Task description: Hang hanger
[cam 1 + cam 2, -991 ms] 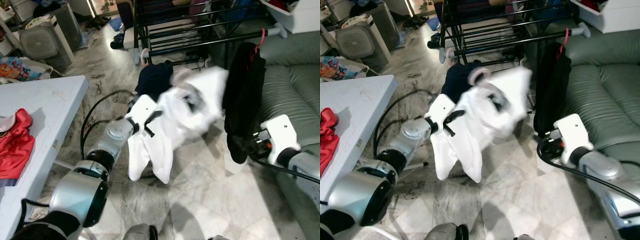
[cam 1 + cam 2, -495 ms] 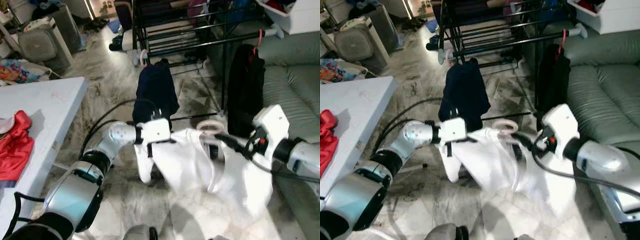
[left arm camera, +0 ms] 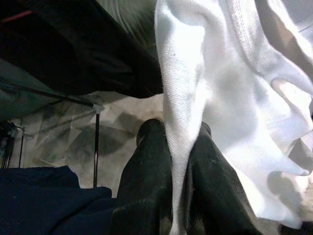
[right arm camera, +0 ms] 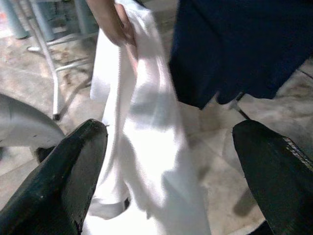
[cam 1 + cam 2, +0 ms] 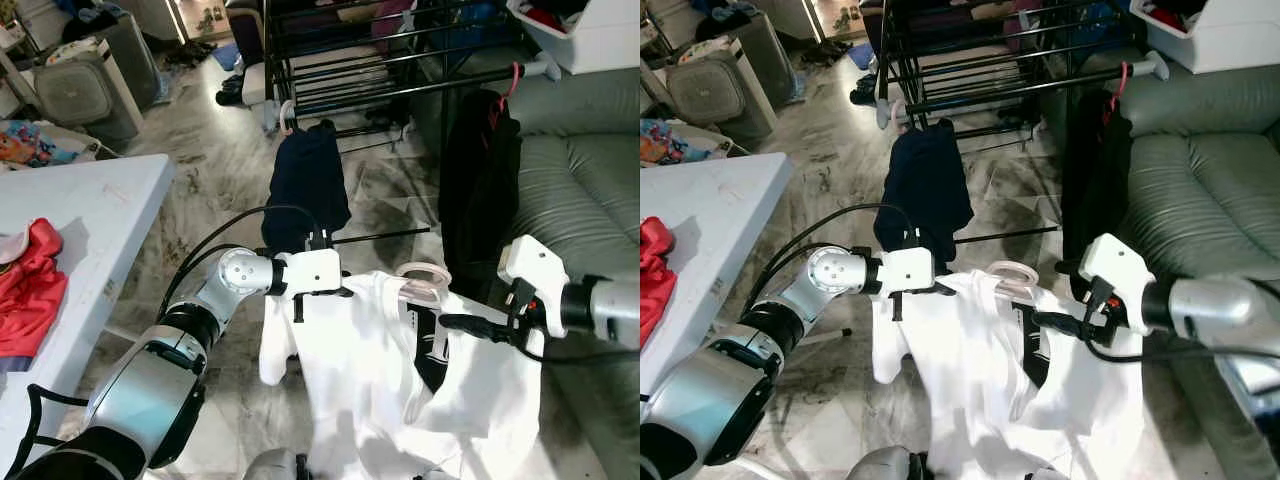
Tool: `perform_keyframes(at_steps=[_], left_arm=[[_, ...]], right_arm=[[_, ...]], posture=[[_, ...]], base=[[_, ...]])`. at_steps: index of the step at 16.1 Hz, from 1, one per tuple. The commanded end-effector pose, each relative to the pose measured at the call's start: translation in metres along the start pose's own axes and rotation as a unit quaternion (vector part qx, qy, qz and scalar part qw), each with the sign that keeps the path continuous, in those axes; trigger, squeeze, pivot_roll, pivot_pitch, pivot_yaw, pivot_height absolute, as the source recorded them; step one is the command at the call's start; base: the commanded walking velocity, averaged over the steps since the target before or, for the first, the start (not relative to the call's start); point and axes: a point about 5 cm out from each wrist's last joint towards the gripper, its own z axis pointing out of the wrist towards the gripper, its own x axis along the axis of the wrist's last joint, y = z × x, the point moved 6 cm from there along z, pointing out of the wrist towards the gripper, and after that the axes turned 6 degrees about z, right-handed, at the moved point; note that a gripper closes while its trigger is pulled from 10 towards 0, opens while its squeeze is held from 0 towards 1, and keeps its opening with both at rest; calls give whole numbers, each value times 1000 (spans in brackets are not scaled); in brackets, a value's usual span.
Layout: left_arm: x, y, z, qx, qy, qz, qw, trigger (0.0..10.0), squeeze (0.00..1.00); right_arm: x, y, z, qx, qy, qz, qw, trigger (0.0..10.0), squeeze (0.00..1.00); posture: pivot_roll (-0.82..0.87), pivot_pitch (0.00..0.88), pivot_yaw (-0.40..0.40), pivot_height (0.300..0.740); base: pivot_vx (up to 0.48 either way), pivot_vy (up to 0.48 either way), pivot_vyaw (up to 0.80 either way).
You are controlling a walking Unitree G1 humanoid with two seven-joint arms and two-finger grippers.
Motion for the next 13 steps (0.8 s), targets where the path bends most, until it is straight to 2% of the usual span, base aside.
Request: perform_keyframes(at_steps=[1,3,4,8,9,10,12,13], left_arm=[[8,-13,-5,15,13,27,999,10000,0],[10,-6,-4,-3,17,39,999,10000,0],[10,-4,-4,-7,18,42,999,10000,0],[10,-3,-3,-9,19,44,999,10000,0],[10,-3,-3,-9,19,44,999,10000,0],[11,-3,-3,-8,21,43,999,10000,0],[11,-4,-4,-7,20,43,999,10000,0],[10,-4,-4,-7,20,43,999,10000,0]], right_arm=[[-5,-2,-2,38,-34,-8,999,10000,0],[-14,9,-5,45,-74,-35,996,10000,0],[-16,12,-6,52,-84,-31,995,10000,0],[-17,12,-6,57,-88,-28,994,10000,0],[-34,11,-6,78,-119,-15,990,0,0],[-55,4,1,100,-146,4,984,0,0],[-65,-2,3,109,-160,6,981,0,0],[-73,-6,4,119,-170,8,978,1922,0]], posture=[[-93,0,91,740],[-92,0,86,740],[-92,0,85,740],[-92,0,85,740],[-89,0,81,740],[-88,0,81,740],[-84,0,81,740],[-83,0,81,740]], base=[[0,0,0],[0,0,0],[0,0,0],[0,0,0],[0,0,0],[0,0,0],[0,0,0],[0,0,0]])
